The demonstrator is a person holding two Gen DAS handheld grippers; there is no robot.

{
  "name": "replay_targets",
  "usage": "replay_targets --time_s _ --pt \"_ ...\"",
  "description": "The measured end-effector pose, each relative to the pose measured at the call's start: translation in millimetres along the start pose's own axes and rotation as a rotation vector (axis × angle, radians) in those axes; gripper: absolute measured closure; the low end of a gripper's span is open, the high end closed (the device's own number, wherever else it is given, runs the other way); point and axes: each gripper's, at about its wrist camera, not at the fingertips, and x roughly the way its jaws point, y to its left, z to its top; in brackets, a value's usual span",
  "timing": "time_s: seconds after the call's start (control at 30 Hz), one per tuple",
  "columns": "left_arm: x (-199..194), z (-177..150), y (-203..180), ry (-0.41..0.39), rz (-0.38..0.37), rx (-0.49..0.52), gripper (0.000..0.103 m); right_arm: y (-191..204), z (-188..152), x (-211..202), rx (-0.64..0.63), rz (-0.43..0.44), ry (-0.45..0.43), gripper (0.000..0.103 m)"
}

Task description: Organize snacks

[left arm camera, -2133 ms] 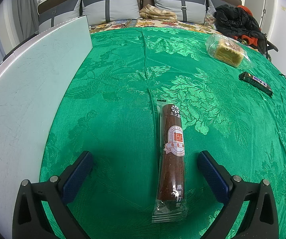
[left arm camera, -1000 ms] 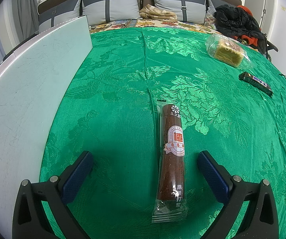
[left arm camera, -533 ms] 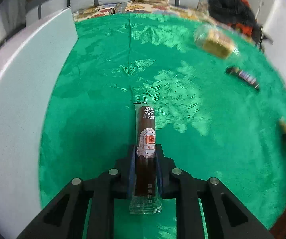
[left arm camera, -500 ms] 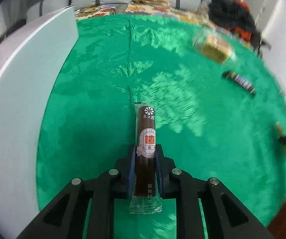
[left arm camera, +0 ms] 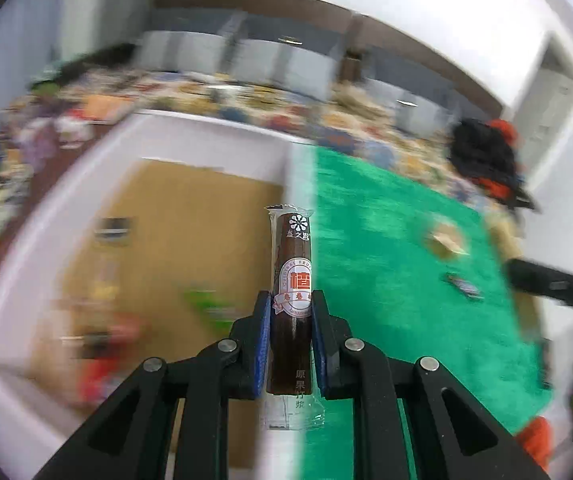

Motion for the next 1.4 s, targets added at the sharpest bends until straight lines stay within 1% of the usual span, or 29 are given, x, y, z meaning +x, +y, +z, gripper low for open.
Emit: replay_targets --time_s 0.03,0.07,0.1,0.13,0.2,0.27,0.3,0.37,0.4,0.47,0.5,0.53,0.57,0.63,0.67,0.7,0.73,0.77,0.8,0.83,0.9,0.93,0.97,1.03,1.07,1.13,1.23,1.33,1.4 --pt "-1 -3 21 0.008 0.063 -0.021 0.08 24 5 16 -0.022 0.047 0.001 0.066" --pt "0 -6 35 0.02 0.102 -0.035 0.06 43 7 30 -0.034 0.089 0.0 0.062" --pt "2 -11 56 0.041 0.173 -0.064 0.034 55 7 40 -0.042 0.127 0.005 0.037" --pt "2 -17 70 0.047 0.217 -0.087 0.028 69 4 54 -0.048 0.166 0.02 0.027" --pt "-6 -30 96 0.026 0.271 -0.135 0.027 82 -6 69 -0.055 0.168 0.026 0.028" --pt "-15 -40 109 0.002 0.277 -0.175 0.026 76 -18 73 -0.067 0.151 0.027 0.028" --pt "-21 -44 114 -0.014 0.271 -0.196 0.026 66 -25 71 -0.076 0.124 0.027 0.028" --pt "-31 -51 116 -0.042 0.255 -0.228 0.026 37 -45 68 -0.1 0.016 0.023 0.028" --pt "-36 -52 117 -0.05 0.242 -0.234 0.026 11 -61 65 -0.121 -0.074 0.018 0.028" --pt "-41 -57 95 -0.073 0.185 -0.224 0.026 -34 -82 64 -0.141 -0.231 0.025 0.028" --pt "-40 -55 83 -0.079 0.161 -0.211 0.026 -61 -98 60 -0.141 -0.316 0.037 0.028" --pt "-40 -56 62 -0.087 0.116 -0.181 0.026 -96 -116 53 -0.127 -0.404 0.053 0.028" --pt "-40 -53 45 -0.091 0.08 -0.157 0.026 -125 -131 44 -0.103 -0.47 0.064 0.028" --pt "-36 -56 0 -0.095 -0.009 -0.098 0.024 -175 -158 23 -0.044 -0.572 0.068 0.028" --pt "-34 -58 -22 -0.093 -0.051 -0.076 0.021 -195 -169 11 -0.014 -0.616 0.061 0.028" --pt "-30 -63 -47 -0.087 -0.106 -0.05 0.015 -213 -179 -3 0.018 -0.656 0.048 0.028" --pt "-23 -70 -74 -0.072 -0.162 -0.023 0.011 -225 -185 -16 0.043 -0.681 0.033 0.028" --pt "-15 -77 -95 -0.056 -0.206 0.0 0.005 -235 -190 -25 0.065 -0.699 0.015 0.028" --pt "-6 -85 -114 -0.039 -0.238 0.024 0.003 -244 -195 -32 0.088 -0.715 -0.002 0.028" --pt "13 -98 -143 0.002 -0.262 0.074 0.003 -255 -198 -37 0.109 -0.728 -0.016 0.028" --pt "44 -114 -177 0.068 -0.249 0.157 0.003 -267 -206 -44 0.137 -0.736 -0.025 0.027" --pt "67 -124 -196 0.106 -0.224 0.21 0.003 -270 -208 -43 0.143 -0.719 -0.058 0.026" --pt "83 -129 -204 0.124 -0.206 0.239 0.003 -273 -209 -43 0.15 -0.716 -0.074 0.025" --pt "113 -134 -215 0.152 -0.163 0.276 0.003 -276 -211 -44 0.173 -0.704 -0.095 0.022" --pt "129 -133 -218 0.163 -0.137 0.282 0.003 -282 -212 -45 0.185 -0.696 -0.096 0.021" --pt "154 -127 -222 0.18 -0.102 0.273 0.003 -283 -208 -40 0.193 -0.694 -0.096 0.019" --pt "180 -113 -222 0.175 -0.061 0.272 0.003 -282 -209 -39 0.198 -0.699 -0.093 0.017" --pt "200 -107 -219 0.168 -0.012 0.293 0.003 -282 -210 -38 0.199 -0.701 -0.093 0.016" --pt "201 -112 -215 0.139 0.013 0.316 0.002 -282 -210 -38 0.2 -0.701 -0.093 0.016"
